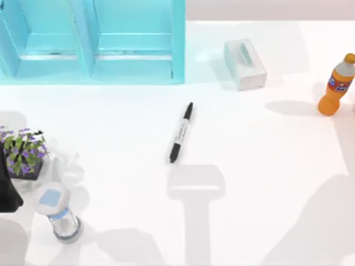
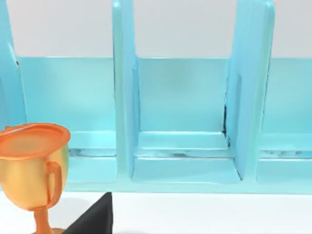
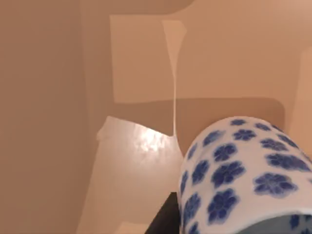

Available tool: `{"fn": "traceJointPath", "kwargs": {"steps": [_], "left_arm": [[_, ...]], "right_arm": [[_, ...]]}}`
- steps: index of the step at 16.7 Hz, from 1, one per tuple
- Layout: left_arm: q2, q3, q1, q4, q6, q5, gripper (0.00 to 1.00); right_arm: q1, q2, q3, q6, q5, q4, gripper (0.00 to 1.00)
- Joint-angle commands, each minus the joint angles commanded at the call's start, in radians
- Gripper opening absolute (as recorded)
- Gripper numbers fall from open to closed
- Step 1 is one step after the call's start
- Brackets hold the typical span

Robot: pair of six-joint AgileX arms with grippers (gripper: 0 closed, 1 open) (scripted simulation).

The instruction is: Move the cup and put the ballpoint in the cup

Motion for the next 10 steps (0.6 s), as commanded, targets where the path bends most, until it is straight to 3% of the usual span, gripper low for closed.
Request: {"fn": "traceJointPath", "kwargs": {"steps": [5,10], "left_arm": [[0.0,0.0,0.0,0.0,0.0,0.0,1.0],[0.0,0.0,0.0,0.0,0.0,0.0,1.0]], "right_arm": [[0.0,0.0,0.0,0.0,0.0,0.0,0.02],[0.0,0.0,0.0,0.0,0.0,0.0,0.0]]}}
